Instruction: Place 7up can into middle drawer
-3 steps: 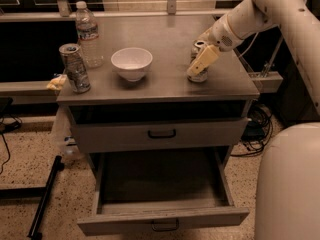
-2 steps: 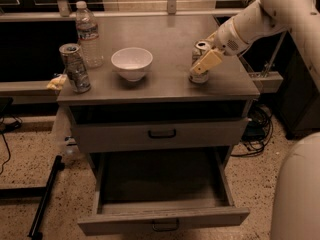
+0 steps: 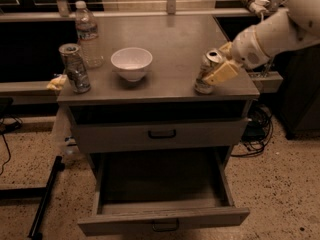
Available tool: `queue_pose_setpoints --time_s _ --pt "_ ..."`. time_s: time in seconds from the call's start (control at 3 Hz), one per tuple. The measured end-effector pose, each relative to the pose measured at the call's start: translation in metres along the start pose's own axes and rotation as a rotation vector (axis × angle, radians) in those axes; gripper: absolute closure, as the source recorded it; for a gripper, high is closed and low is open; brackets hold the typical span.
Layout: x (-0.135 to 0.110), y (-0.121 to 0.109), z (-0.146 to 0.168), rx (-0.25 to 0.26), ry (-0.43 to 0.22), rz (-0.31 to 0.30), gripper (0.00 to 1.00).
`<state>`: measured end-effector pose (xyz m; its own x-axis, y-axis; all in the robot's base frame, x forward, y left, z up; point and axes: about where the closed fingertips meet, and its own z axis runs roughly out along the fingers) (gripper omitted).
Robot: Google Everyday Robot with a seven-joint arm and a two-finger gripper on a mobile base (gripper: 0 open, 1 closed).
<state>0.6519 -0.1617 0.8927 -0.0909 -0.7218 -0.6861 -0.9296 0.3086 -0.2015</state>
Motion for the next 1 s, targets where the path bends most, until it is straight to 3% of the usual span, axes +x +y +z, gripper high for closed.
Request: queue_pose_setpoints --time_s 0.33,0.67,1.0 --pt "0.005 0.048 -0.037 -0.004 -0.026 -0.059 1.0" --pt "0.013 0.101 -0.077 -0.054 -0.027 -0.128 1.0" --pt "0.019 0.114 -0.087 -0.073 -0.02 -0.144 1.0"
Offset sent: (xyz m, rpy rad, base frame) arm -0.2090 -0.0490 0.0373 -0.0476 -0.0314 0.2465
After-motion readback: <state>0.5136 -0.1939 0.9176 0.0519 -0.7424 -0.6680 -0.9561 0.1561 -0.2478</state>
